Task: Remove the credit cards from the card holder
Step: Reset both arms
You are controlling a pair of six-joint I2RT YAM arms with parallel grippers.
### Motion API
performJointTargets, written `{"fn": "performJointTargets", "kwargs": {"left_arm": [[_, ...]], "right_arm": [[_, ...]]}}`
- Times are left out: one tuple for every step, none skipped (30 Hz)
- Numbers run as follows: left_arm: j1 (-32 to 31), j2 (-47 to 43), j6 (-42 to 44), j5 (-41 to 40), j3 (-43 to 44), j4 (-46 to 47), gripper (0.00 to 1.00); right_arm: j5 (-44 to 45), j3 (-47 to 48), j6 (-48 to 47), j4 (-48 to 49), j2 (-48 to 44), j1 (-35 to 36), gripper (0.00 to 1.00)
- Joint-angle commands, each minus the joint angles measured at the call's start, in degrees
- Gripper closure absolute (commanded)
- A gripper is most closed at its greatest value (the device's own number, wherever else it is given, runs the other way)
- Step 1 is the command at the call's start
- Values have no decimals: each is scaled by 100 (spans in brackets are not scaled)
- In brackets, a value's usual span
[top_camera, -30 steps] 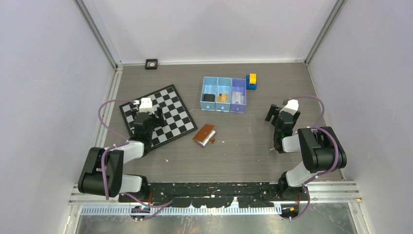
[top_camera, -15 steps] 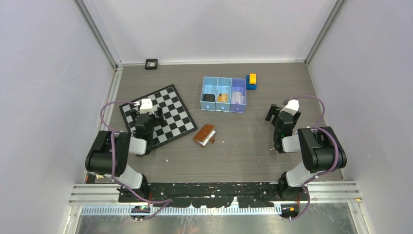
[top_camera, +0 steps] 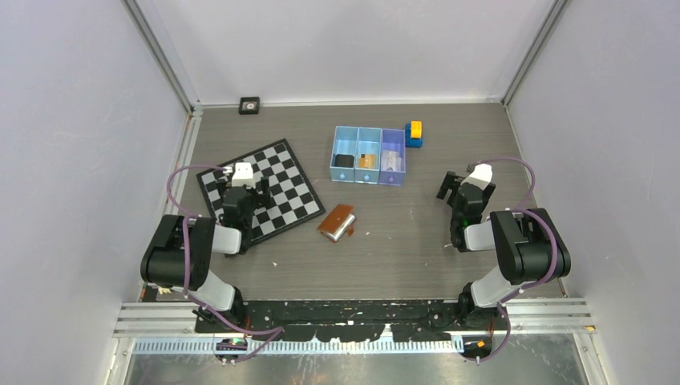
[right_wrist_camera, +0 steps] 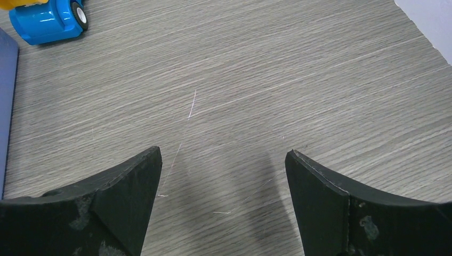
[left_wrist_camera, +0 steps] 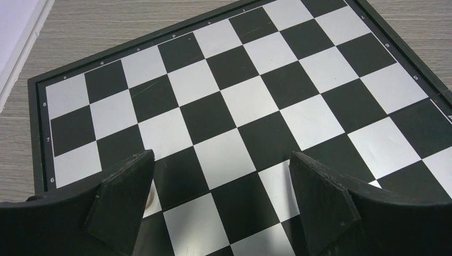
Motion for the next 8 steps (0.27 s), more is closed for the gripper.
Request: {"fn": "performJointTargets", "kwargs": {"left_arm": [[31, 2, 87, 53, 101, 211, 0], [26, 16, 88, 65, 124, 199, 0], [29, 14, 88, 75, 143, 160, 0], [30, 13, 88, 87, 149, 131, 0], [31, 11, 88, 89, 154, 125, 0], [35, 24, 89, 89, 164, 118, 0], [34, 22, 89, 89, 174, 103, 0], [33, 12, 88, 89, 168, 103, 0]], "right_arm": [[170, 117, 32, 284, -28, -21, 9], [171, 118, 29, 285, -24, -22, 9], [171, 116, 33, 286, -28, -16, 9], [169, 118, 28, 284, -26, -15, 9], [171, 112, 29, 287, -28, -17, 9], [166, 124, 33, 285, -28, -21, 9], [170, 119, 28, 286, -28, -16, 9], [166, 118, 27, 285, -27, -19, 9]]}}
